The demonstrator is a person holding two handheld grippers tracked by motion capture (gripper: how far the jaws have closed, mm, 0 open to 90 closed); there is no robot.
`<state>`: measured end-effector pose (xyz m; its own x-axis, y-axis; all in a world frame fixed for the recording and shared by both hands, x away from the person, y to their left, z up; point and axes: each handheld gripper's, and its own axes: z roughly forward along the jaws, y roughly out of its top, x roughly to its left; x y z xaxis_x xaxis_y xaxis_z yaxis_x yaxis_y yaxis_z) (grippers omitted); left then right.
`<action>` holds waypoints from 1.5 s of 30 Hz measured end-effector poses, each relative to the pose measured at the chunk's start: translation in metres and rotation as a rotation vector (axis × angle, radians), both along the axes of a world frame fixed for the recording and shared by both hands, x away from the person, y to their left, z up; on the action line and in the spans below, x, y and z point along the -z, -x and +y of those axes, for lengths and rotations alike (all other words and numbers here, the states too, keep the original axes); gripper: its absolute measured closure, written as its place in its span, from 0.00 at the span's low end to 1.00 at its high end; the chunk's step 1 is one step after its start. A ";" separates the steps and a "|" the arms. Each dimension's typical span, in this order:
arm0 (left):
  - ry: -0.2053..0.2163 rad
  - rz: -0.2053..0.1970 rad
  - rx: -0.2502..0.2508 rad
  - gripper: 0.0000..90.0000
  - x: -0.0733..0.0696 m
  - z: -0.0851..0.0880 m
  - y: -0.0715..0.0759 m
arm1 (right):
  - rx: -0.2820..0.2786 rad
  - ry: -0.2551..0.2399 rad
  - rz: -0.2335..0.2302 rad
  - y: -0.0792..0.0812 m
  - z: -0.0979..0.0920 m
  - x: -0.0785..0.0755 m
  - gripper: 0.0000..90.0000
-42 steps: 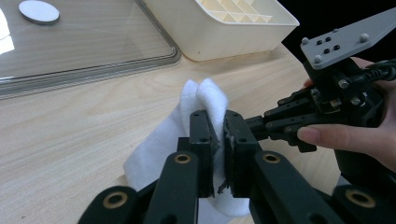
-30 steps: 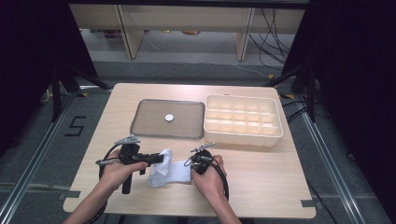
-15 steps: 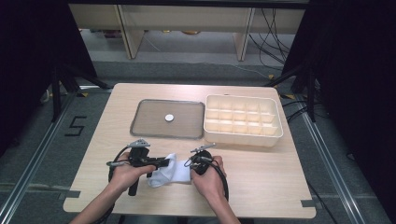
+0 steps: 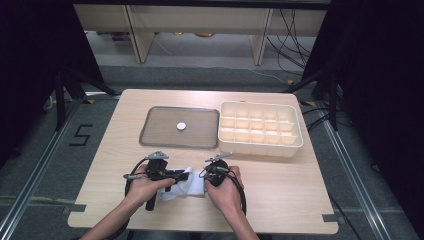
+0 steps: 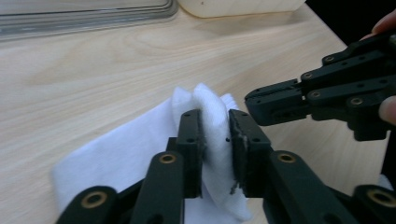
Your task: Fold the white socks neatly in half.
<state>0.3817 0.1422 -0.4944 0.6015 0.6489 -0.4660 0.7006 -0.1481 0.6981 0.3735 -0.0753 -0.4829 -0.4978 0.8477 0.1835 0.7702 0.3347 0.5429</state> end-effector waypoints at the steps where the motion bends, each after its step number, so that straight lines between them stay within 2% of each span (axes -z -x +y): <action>1: 0.011 0.010 -0.005 0.80 0.000 -0.001 0.000 | -0.002 0.004 0.006 0.000 -0.001 0.000 0.97; 4: 0.035 0.022 -0.009 0.76 -0.001 -0.003 -0.001 | 0.019 -0.005 -0.003 0.001 -0.002 -0.001 0.97; 5: 0.057 0.034 -0.014 0.74 -0.002 -0.005 -0.001 | 0.017 -0.008 -0.024 0.001 -0.004 -0.001 0.97; 6: 0.057 0.034 -0.014 0.73 -0.002 -0.005 -0.001 | 0.022 -0.004 -0.021 0.002 -0.004 -0.002 0.97; 7: 0.075 0.036 -0.010 0.72 -0.003 -0.006 -0.001 | -0.004 -0.016 -0.013 0.001 -0.007 -0.003 0.97; 9: 0.084 0.040 -0.004 0.72 -0.004 -0.007 0.000 | 0.006 -0.015 -0.018 0.002 -0.007 -0.005 0.97; 11: 0.094 0.036 0.004 0.72 -0.006 -0.007 0.001 | 0.013 -0.027 -0.014 0.002 -0.008 -0.009 0.98; 12: 0.101 0.035 0.007 0.71 -0.008 -0.007 0.002 | 0.014 -0.022 -0.027 0.001 -0.009 -0.012 0.98; 13: 0.119 0.036 0.006 0.71 -0.011 -0.007 0.004 | 0.016 -0.029 -0.026 0.001 -0.010 -0.016 0.99; 16: 0.125 0.025 0.013 0.72 -0.014 -0.006 0.006 | 0.027 -0.019 -0.040 0.001 -0.010 -0.021 1.00; 18: 0.105 0.000 0.025 0.76 -0.018 -0.002 0.009 | 0.012 -0.031 -0.056 0.001 -0.011 -0.028 1.00; 19: 0.073 -0.019 0.025 0.85 -0.018 0.003 0.010 | 0.011 -0.032 -0.071 0.003 -0.009 -0.033 1.00; 20: 0.073 -0.019 0.025 0.88 -0.018 0.003 0.010 | 0.011 -0.032 -0.071 0.003 -0.009 -0.033 1.00; 21: 0.042 -0.031 0.017 0.91 -0.017 0.007 0.011 | -0.008 -0.049 -0.059 0.004 -0.004 -0.034 1.00; 22: 0.028 -0.028 0.020 0.91 -0.016 0.010 0.011 | -0.008 -0.049 -0.059 0.004 -0.004 -0.034 1.00; 23: 0.007 -0.013 0.014 0.94 -0.011 0.017 0.012 | -0.043 -0.060 -0.044 0.005 0.003 -0.032 1.00; 24: 0.007 -0.013 0.014 0.95 -0.011 0.017 0.012 | -0.043 -0.060 -0.044 0.005 0.003 -0.032 1.00; 25: -0.008 0.009 0.012 0.96 -0.006 0.022 0.012 | -0.075 -0.063 -0.034 0.004 0.010 -0.026 1.00; 30: -0.038 0.040 0.002 0.98 0.008 0.027 0.012 | -0.087 -0.053 -0.008 -0.001 0.017 -0.016 1.00; 31: -0.045 0.053 -0.008 0.98 0.012 0.028 0.012 | -0.069 -0.034 0.022 -0.003 0.020 -0.010 1.00; 34: -0.042 0.068 -0.017 0.97 0.014 0.029 0.013 | -0.077 -0.029 0.021 -0.005 0.020 -0.005 1.00; 35: -0.044 0.074 -0.023 0.97 0.017 0.028 0.013 | -0.068 -0.034 0.043 -0.004 0.020 -0.002 1.00; 36: -0.044 0.074 -0.023 0.96 0.017 0.028 0.013 | -0.068 -0.034 0.043 -0.004 0.020 -0.002 1.00; 37: -0.056 0.067 -0.016 0.96 0.018 0.028 0.014 | -0.068 -0.020 0.026 -0.005 0.020 -0.001 1.00; 39: -0.066 0.052 -0.019 0.96 0.018 0.027 0.015 | -0.078 -0.029 0.017 -0.005 0.020 -0.001 1.00; 41: -0.108 0.018 -0.020 0.99 0.018 0.025 0.017 | -0.065 -0.026 0.036 -0.004 0.021 -0.001 1.00; 43: -0.141 0.002 -0.015 0.99 0.018 0.023 0.019 | -0.057 -0.030 0.045 -0.003 0.021 0.001 1.00; 44: -0.159 -0.002 -0.020 1.00 0.017 0.023 0.019 | -0.075 -0.034 0.016 -0.004 0.020 0.004 1.00; 45: -0.160 0.000 -0.020 1.00 0.017 0.023 0.019 | -0.071 -0.045 0.020 -0.003 0.019 0.004 1.00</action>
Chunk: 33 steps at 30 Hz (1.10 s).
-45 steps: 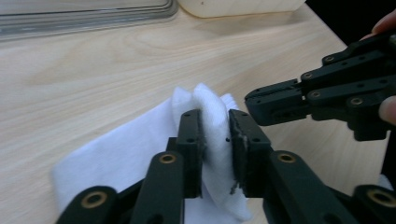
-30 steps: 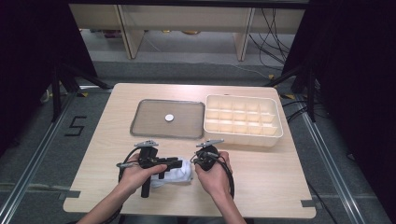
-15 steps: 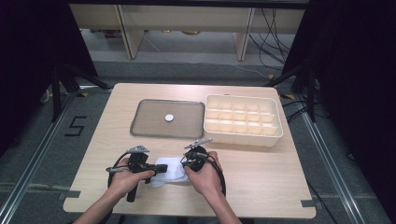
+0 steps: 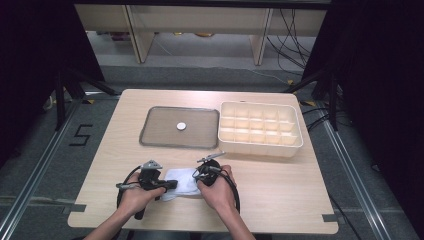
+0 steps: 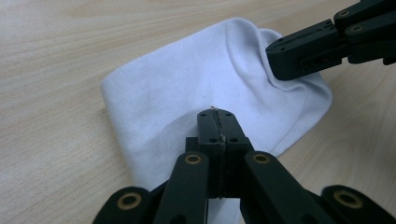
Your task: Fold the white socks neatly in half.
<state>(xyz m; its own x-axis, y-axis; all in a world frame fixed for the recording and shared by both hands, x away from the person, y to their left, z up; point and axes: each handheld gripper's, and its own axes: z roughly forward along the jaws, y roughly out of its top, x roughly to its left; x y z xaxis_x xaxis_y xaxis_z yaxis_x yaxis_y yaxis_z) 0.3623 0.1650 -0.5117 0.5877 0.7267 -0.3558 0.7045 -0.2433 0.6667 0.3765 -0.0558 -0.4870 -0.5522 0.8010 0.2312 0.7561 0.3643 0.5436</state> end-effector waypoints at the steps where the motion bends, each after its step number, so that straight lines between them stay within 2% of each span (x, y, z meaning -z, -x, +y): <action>1: 0.000 0.000 0.000 1.00 0.000 0.000 0.000 | 0.000 0.000 0.000 0.000 0.000 0.000 1.00; 5: 0.019 -0.013 0.003 0.99 -0.001 0.001 0.000 | 0.004 -0.003 0.007 -0.001 -0.001 0.000 1.00; 6: 0.040 -0.015 0.006 0.99 -0.003 0.002 0.000 | 0.003 -0.004 0.004 -0.001 -0.001 -0.001 1.00; 8: 0.067 -0.033 -0.018 0.91 -0.011 0.005 0.002 | 0.002 -0.030 0.008 -0.001 -0.001 -0.006 0.99; 9: 0.075 -0.036 -0.031 0.88 -0.014 0.007 0.002 | 0.004 -0.033 -0.021 -0.001 -0.002 -0.009 0.99; 10: 0.087 -0.037 -0.038 0.83 -0.018 0.010 0.003 | 0.013 -0.043 -0.018 -0.001 -0.001 -0.013 0.99; 13: 0.058 -0.042 -0.061 0.72 -0.023 0.020 0.003 | 0.001 -0.069 -0.022 0.000 0.003 -0.024 0.99; 16: 0.003 -0.065 -0.072 0.60 -0.022 0.028 0.003 | -0.022 -0.075 -0.029 0.002 0.011 -0.027 0.99; 17: 0.018 -0.061 -0.084 0.60 -0.022 0.029 0.004 | -0.029 -0.082 -0.015 0.003 0.014 -0.026 0.98; 18: 0.010 -0.050 -0.066 0.61 -0.022 0.031 0.003 | -0.047 -0.088 -0.009 0.003 0.016 -0.024 0.98; 20: 0.014 -0.048 -0.072 0.61 -0.021 0.031 0.003 | -0.062 -0.096 -0.023 0.003 0.019 -0.021 0.98; 22: 0.015 -0.042 -0.075 0.62 -0.021 0.032 0.002 | -0.068 -0.079 -0.024 0.003 0.024 -0.018 0.97; 23: 0.020 -0.030 -0.072 0.62 -0.020 0.034 0.001 | -0.063 -0.078 -0.009 0.004 0.025 -0.018 0.97; 24: 0.004 -0.024 -0.066 0.62 -0.020 0.038 -0.002 | -0.060 -0.060 -0.006 0.003 0.028 -0.018 0.97; 27: 0.005 -0.030 -0.083 0.62 -0.020 0.041 -0.005 | -0.082 -0.059 -0.009 0.003 0.031 -0.018 0.97; 28: 0.026 -0.033 -0.109 0.62 -0.021 0.043 -0.007 | -0.091 -0.049 -0.013 0.002 0.033 -0.017 0.97; 31: 0.039 -0.023 -0.120 0.60 -0.020 0.045 -0.009 | -0.092 -0.043 -0.005 0.001 0.034 -0.017 0.97; 32: 0.051 -0.001 -0.121 0.60 -0.018 0.046 -0.009 | -0.095 -0.038 0.003 0.000 0.036 -0.014 0.98; 33: 0.051 -0.001 -0.121 0.59 -0.018 0.046 -0.009 | -0.095 -0.038 0.003 0.000 0.036 -0.014 0.98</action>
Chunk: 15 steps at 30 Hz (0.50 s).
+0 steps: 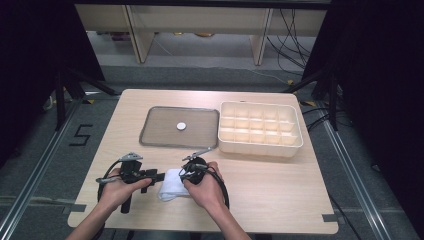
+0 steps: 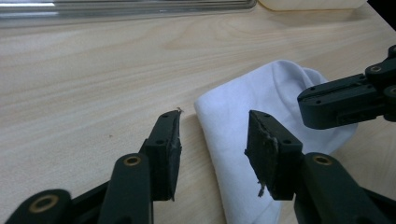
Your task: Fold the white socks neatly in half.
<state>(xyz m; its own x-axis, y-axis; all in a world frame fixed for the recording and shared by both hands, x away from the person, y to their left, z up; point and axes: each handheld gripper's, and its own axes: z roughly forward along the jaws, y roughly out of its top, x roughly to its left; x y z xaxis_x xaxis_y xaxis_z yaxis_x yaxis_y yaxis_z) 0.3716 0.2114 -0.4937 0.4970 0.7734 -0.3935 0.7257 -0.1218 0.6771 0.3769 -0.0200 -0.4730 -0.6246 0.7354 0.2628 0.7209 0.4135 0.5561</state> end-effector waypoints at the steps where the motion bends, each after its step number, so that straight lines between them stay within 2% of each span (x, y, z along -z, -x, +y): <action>1: 0.005 0.011 0.002 0.59 0.002 0.001 0.000 | -0.008 -0.003 0.016 0.000 0.001 0.003 0.98; 3: 0.030 0.046 0.009 0.60 0.007 0.003 -0.001 | -0.006 -0.003 0.022 0.000 0.002 0.006 0.98; 7: 0.045 0.066 0.006 0.60 0.011 0.003 -0.002 | -0.008 0.015 0.015 -0.002 0.001 0.008 0.98; 8: 0.052 0.077 0.013 0.60 0.012 0.001 -0.003 | 0.008 0.019 0.037 -0.002 0.001 0.009 0.97; 12: 0.051 0.085 0.027 0.59 0.013 -0.003 -0.003 | 0.003 0.025 0.025 -0.004 0.000 0.010 0.97; 15: 0.049 0.100 0.047 0.60 0.017 -0.009 -0.002 | 0.009 0.033 0.039 -0.003 -0.001 0.014 0.98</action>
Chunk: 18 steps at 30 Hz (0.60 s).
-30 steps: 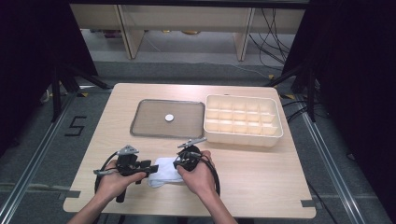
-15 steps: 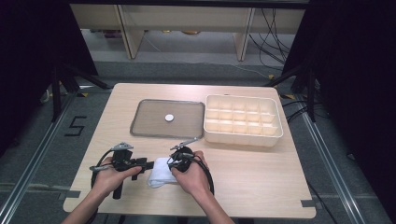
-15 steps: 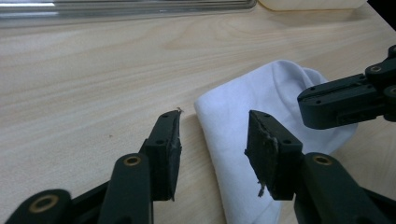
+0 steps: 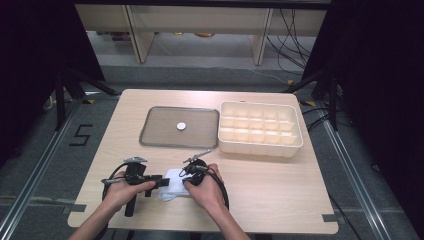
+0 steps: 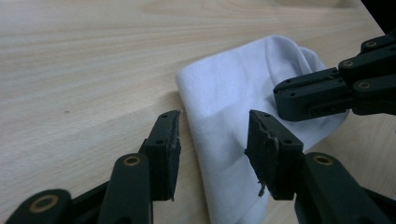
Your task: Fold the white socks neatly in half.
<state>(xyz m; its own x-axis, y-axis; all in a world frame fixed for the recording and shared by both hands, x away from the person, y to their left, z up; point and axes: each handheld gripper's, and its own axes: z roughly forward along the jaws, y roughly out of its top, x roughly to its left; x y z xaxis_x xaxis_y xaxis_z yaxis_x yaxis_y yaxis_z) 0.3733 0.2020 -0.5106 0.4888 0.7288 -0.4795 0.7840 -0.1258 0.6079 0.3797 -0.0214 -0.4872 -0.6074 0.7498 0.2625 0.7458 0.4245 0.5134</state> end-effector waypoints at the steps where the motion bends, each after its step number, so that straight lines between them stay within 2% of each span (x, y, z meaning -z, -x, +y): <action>1: 0.000 0.000 0.000 0.60 0.000 0.000 0.000 | 0.004 -0.003 0.003 0.000 0.000 0.001 0.98; 3: -0.003 0.011 0.009 0.62 0.002 -0.003 0.000 | 0.004 -0.001 0.005 0.001 0.001 0.001 0.98; 4: 0.005 0.018 0.012 0.65 0.005 -0.004 -0.002 | -0.008 0.005 -0.010 0.000 0.001 0.002 0.98; 7: 0.020 0.017 0.007 0.75 0.007 -0.005 -0.003 | -0.002 0.013 -0.003 0.000 0.002 0.003 0.99; 9: 0.030 0.021 0.008 0.80 0.009 -0.006 -0.003 | -0.017 0.012 -0.015 -0.001 0.001 0.004 0.99; 10: 0.025 0.020 0.010 0.84 0.010 -0.006 -0.003 | 0.008 0.008 0.000 0.001 0.001 0.005 1.00; 12: 0.043 0.022 0.003 0.89 0.010 -0.006 -0.003 | 0.008 0.004 -0.010 0.001 0.001 0.007 1.00; 14: 0.051 0.024 -0.003 0.91 0.009 -0.006 -0.003 | 0.023 -0.002 0.005 0.002 0.001 0.007 1.00; 16: 0.060 0.018 0.001 0.92 0.007 -0.005 -0.002 | 0.007 -0.010 -0.016 0.001 -0.001 0.008 1.00; 18: 0.084 0.013 0.000 0.92 0.002 -0.004 -0.001 | 0.025 -0.018 -0.007 0.002 -0.001 0.008 1.00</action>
<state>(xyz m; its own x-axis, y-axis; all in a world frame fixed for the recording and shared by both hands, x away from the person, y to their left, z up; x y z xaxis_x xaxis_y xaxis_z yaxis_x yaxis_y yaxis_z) 0.3743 0.1978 -0.5130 0.4821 0.6860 -0.5450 0.7917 -0.0746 0.6064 0.3778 -0.0222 -0.4957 -0.5907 0.7597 0.2719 0.7522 0.3966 0.5262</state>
